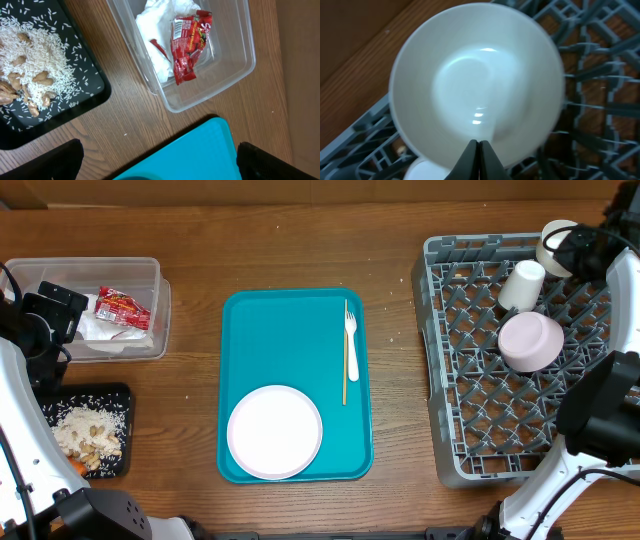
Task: Sort waste into correct bins and load items into the dishwasher
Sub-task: 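Lower the white bowl into the rack, adjust it, and release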
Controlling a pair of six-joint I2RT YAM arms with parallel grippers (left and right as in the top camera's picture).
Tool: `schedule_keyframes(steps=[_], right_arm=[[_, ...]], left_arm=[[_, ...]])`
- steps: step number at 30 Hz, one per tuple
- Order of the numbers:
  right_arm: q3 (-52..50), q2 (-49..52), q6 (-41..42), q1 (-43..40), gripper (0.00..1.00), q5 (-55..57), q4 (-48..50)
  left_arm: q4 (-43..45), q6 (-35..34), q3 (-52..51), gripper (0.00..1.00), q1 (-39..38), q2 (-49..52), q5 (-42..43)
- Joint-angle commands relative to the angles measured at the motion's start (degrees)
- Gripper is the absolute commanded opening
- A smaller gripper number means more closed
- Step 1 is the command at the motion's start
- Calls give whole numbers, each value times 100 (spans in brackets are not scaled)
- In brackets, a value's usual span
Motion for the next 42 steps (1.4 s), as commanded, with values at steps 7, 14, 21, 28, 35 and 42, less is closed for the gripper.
schedule_keyframes(steps=[7, 14, 21, 28, 35, 42], right_arm=[[144, -92, 48, -306, 4, 546, -35], [142, -92, 46, -306, 4, 133, 131], [24, 61, -149, -304, 4, -232, 317], [24, 385, -149, -291, 4, -205, 195], [26, 385, -153, -291, 4, 219, -107], [24, 385, -151, -295, 4, 332, -402]], left_arm=[[7, 131, 55, 100, -11, -28, 22], [7, 131, 55, 100, -11, -28, 22], [7, 129, 55, 100, -11, -28, 22], [4, 131, 55, 100, -11, -28, 22], [4, 131, 55, 100, -11, -28, 22], [4, 131, 55, 100, -11, -28, 22]])
